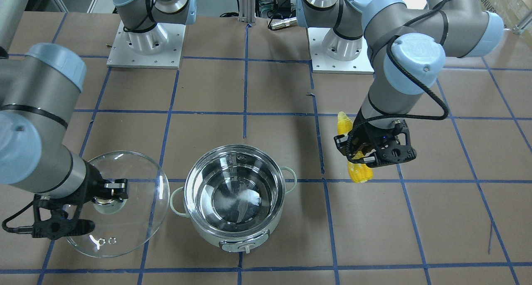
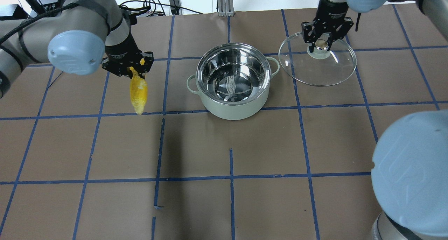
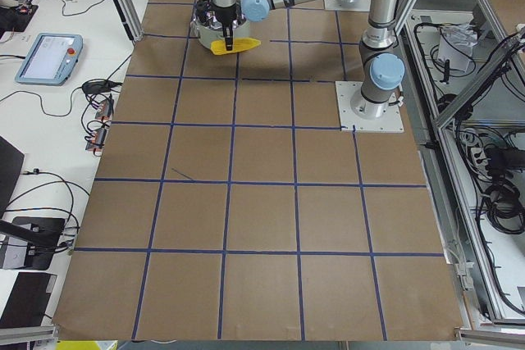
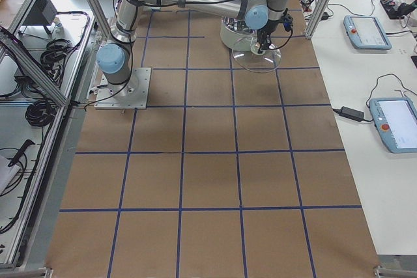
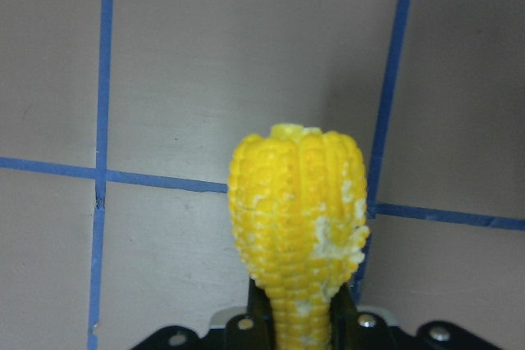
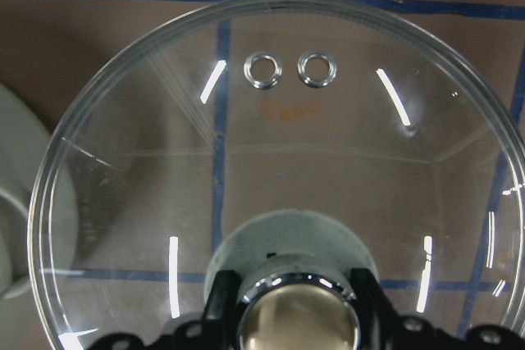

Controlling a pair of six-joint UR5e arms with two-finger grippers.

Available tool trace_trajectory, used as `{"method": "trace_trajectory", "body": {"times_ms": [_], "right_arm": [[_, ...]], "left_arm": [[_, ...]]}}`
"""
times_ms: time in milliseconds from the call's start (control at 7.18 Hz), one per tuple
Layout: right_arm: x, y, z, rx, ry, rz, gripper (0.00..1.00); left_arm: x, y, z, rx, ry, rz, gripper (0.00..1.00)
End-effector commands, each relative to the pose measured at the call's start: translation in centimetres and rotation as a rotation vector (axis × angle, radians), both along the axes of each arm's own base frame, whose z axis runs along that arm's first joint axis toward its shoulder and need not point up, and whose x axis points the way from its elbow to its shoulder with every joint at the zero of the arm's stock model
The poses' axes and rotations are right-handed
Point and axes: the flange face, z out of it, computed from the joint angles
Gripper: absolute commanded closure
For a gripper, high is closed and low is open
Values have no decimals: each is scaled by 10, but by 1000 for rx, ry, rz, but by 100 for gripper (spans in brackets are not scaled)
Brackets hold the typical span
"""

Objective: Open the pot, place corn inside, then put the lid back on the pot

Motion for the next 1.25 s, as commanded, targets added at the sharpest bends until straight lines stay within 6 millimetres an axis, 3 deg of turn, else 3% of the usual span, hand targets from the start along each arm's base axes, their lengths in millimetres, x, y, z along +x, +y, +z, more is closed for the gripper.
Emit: {"method": "trace_trajectory", "body": {"times_ms": [0,139,557,697,836,1115], "right_arm": [[-48,1,-22,-19,12,-19,90],[-49,2,-27,-25,12,-21,90],[-48,2,-28,-27,2,-24,90],[-48,2,-28,-27,2,-24,90],[-48,2,-27,-28,3,-23,90],[-48,2,-27,-28,3,-23,90]], "left_arm": [[-94,0,-7,-15,7,49,93],[-130,-8,-8,-32,11,57,93],[-214,-60,-19,-81,55,121,93],[-232,-68,-30,-82,54,107,93],[-238,-74,-45,-70,52,122,93],[-239,-74,-50,-64,54,123,92]]}}
